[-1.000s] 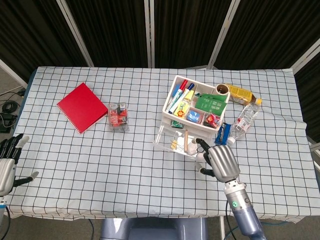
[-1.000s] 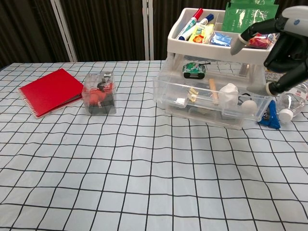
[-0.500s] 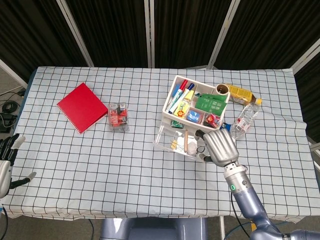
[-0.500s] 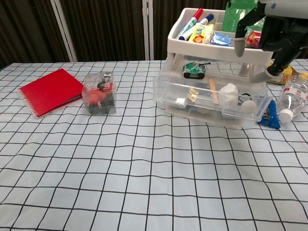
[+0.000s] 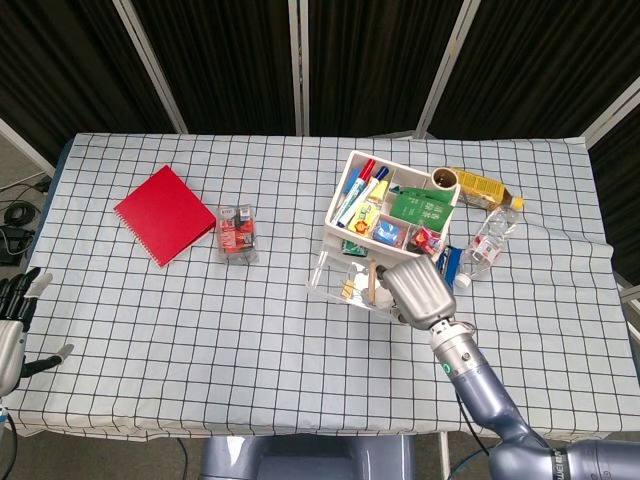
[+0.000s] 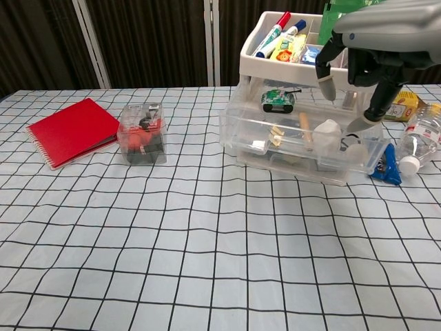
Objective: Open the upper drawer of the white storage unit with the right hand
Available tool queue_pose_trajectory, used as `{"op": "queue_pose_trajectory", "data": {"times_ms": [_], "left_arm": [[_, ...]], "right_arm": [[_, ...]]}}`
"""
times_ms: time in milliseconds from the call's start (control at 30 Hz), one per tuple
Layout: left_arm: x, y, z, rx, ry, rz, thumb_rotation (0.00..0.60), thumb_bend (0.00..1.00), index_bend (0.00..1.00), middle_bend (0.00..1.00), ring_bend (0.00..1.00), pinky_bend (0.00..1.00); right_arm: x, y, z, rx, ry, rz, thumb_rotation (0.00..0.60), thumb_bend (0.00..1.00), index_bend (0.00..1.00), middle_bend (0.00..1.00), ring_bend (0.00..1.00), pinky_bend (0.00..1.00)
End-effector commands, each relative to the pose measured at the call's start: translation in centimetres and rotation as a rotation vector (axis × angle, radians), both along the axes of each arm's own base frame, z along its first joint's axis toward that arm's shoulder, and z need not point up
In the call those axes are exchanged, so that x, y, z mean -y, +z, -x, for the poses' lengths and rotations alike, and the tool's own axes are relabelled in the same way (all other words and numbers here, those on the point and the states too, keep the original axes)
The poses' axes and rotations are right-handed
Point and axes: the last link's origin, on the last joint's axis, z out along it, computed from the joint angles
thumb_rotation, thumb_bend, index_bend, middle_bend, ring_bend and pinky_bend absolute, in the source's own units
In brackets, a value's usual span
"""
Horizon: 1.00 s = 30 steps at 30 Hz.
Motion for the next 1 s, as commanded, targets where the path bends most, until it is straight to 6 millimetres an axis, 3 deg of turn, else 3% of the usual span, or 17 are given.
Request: {"op": "queue_pose_trajectory", "data": {"times_ms": [33,400,1000], "left_arm": [[0.0,0.0,0.0,0.0,0.002,-0.001,0.6,0.07,0.0,0.0,0.0,0.0],[-0.1,0.0,0.1,-0.003,0.006,0.001,0.6,0.07,0.0,0.0,0.0,0.0],[-0.2,-0.1,0.2,0.003,0.01,0.005,0.6,0.07,0.0,0.0,0.0,0.0]], "right_arm": [[0.3,-0.1,-0.1,-0.024,-0.005,0.001,0.6,0.01,0.53,1.0,1.0,0.73],[1.3,-0.4,0.3,-0.076,-0.052,-0.033,0.6,0.05,0.43,1.0,1.0,0.73],[1.8,-1.7,0.5,-0.091,-0.062,-0.071,0.6,0.07,0.4,1.0,1.0,0.73]]}}
